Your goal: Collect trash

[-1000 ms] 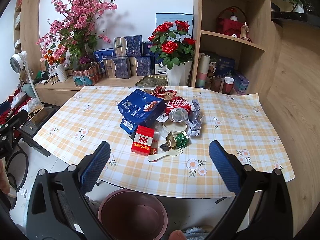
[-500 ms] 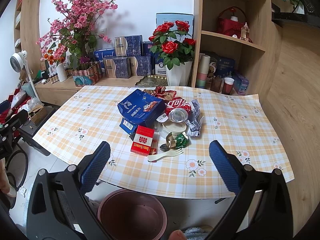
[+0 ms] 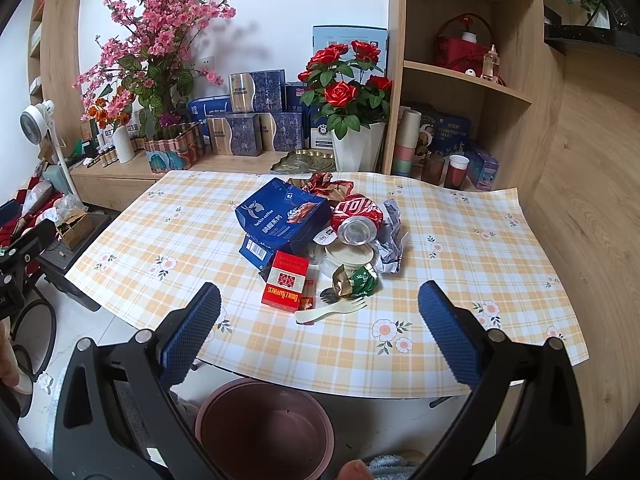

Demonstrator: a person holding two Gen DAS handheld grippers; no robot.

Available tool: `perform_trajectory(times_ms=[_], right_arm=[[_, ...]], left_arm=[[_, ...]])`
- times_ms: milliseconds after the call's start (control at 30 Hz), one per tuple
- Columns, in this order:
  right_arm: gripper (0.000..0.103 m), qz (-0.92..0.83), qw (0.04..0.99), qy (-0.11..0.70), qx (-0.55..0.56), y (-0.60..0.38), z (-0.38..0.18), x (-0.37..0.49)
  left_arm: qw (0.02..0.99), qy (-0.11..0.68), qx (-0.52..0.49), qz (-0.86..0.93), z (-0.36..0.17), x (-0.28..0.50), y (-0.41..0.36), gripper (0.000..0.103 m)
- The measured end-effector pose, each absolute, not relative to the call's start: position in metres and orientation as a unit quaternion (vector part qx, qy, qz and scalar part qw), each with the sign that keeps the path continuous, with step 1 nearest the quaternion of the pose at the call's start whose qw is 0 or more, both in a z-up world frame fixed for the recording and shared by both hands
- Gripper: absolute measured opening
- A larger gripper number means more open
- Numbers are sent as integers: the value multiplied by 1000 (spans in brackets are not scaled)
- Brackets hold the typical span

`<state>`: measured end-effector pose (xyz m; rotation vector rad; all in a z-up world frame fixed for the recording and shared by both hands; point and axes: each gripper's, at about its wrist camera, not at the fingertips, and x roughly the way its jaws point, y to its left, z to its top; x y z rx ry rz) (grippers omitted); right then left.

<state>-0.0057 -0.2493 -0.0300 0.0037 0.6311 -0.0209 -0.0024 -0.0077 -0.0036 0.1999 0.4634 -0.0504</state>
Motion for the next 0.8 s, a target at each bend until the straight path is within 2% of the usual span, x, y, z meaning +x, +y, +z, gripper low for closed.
perform_trajectory(times_ms=[333, 533, 800], right_arm=[[97, -21, 946, 324, -7, -248, -44, 4], [97, -19, 934, 355, 14, -264, -77, 15], [97, -45, 935, 352, 4, -299, -114, 33]], left_arm=[[969, 227, 91, -45, -6, 3, -8, 98], [962, 251, 75, -81, -33, 21, 0, 98], [962, 254, 76, -59, -66, 49, 13, 98]])
